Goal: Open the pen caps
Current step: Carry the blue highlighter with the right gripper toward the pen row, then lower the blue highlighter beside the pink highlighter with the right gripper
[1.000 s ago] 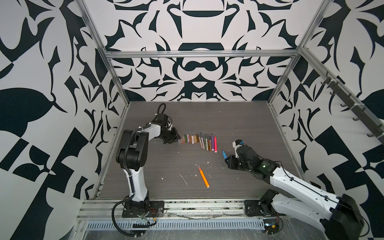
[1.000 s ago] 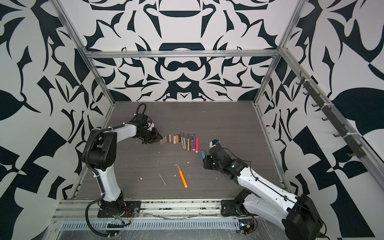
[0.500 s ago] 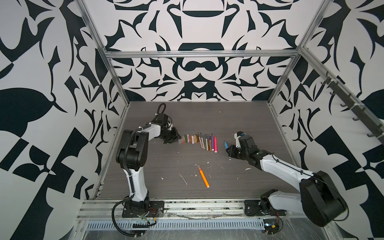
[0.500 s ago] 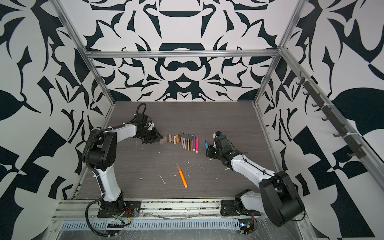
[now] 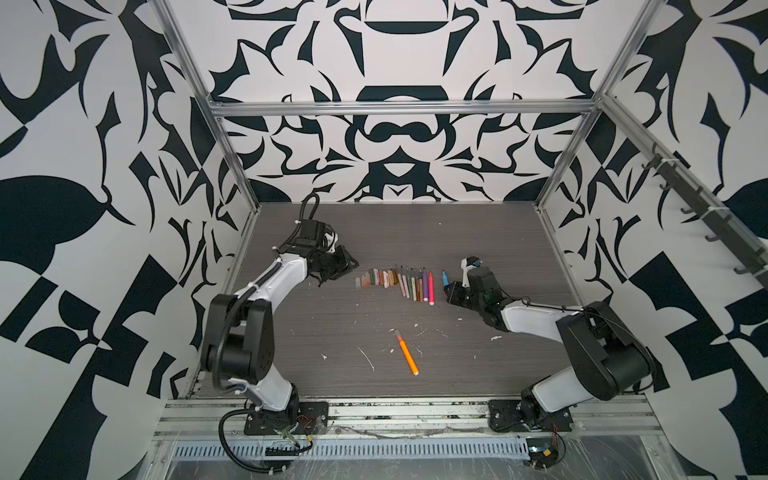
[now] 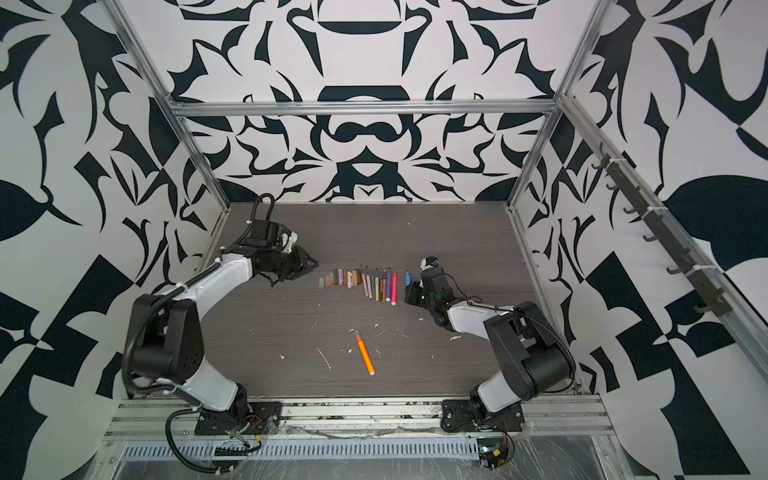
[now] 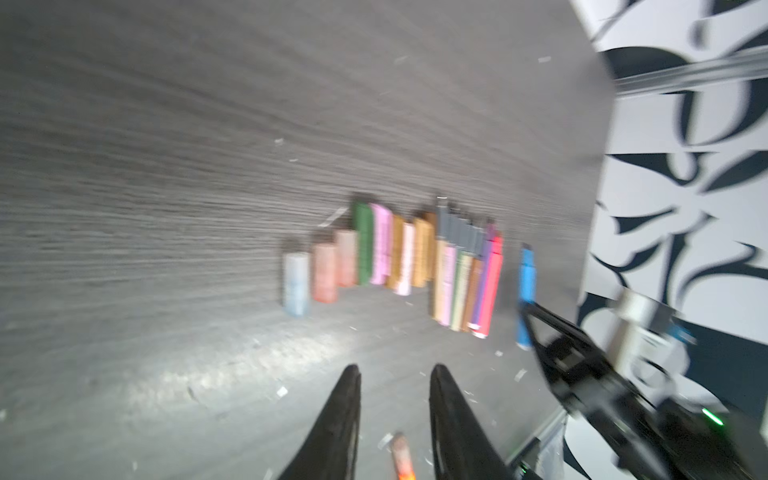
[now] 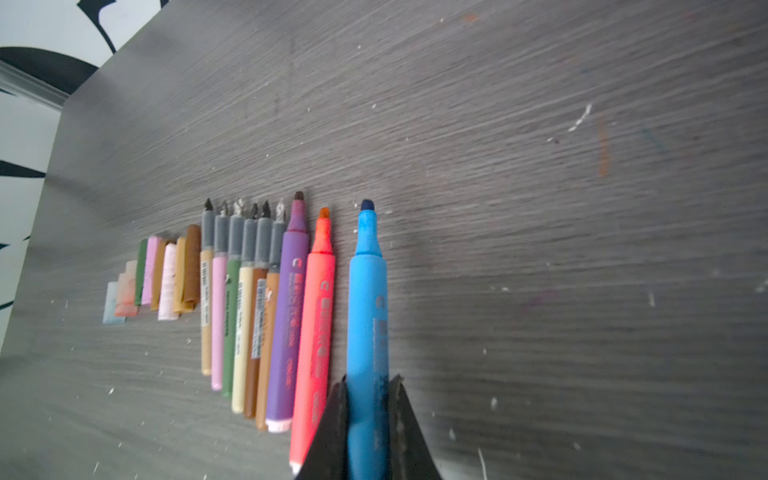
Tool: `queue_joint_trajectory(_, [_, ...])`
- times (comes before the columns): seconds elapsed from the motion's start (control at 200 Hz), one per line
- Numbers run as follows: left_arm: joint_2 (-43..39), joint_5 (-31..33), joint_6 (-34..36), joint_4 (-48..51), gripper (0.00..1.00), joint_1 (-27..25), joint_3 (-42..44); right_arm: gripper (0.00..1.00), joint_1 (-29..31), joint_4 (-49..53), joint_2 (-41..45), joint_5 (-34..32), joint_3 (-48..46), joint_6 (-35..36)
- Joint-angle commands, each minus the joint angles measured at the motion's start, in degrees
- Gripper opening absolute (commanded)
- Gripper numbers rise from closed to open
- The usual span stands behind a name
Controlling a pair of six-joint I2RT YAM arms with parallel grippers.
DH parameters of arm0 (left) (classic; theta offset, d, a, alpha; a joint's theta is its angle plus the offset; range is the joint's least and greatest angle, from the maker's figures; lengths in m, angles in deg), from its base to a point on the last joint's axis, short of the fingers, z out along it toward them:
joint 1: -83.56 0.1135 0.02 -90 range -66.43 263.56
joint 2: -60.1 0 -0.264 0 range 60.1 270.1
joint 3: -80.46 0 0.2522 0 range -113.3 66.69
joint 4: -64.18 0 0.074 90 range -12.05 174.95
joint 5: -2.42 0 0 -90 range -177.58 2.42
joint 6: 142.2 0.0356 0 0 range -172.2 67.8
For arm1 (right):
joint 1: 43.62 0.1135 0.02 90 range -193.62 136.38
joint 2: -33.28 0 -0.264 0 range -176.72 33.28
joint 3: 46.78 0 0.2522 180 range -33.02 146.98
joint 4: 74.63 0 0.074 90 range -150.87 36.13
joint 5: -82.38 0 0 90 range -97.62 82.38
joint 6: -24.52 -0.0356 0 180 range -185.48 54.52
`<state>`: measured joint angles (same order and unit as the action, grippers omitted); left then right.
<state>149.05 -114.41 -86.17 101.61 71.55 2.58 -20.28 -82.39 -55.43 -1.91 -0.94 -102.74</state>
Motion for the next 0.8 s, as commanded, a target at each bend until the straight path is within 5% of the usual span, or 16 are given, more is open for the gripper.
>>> queue_joint_trajectory(0.0, [-5.9, -4.0, 1.7, 6.2, 0.33, 0.0, -0.4, 0.0, -0.1, -6.9, -2.5, -0.7, 0.8, -2.4])
queue_joint_trajectory(0.185, [-15.4, -4.9, 5.7, 14.2, 0.34, 0.0, -0.1, 0.0, -0.1, -14.1, -7.9, 1.7, 0.4, -5.8])
queue_joint_trajectory(0.435, [-30.3, 2.9, 9.7, 22.7, 0.38, 0.1, 3.9, 0.0, -0.1, -18.3, -11.5, 3.3, 0.1, -7.8])
queue_joint_trajectory(0.795, [-34.2, 4.3, 13.1, 26.0, 0.41, 0.1, 7.2, 0.0, 0.6, -21.0, -9.7, 2.6, -3.5, -9.4])
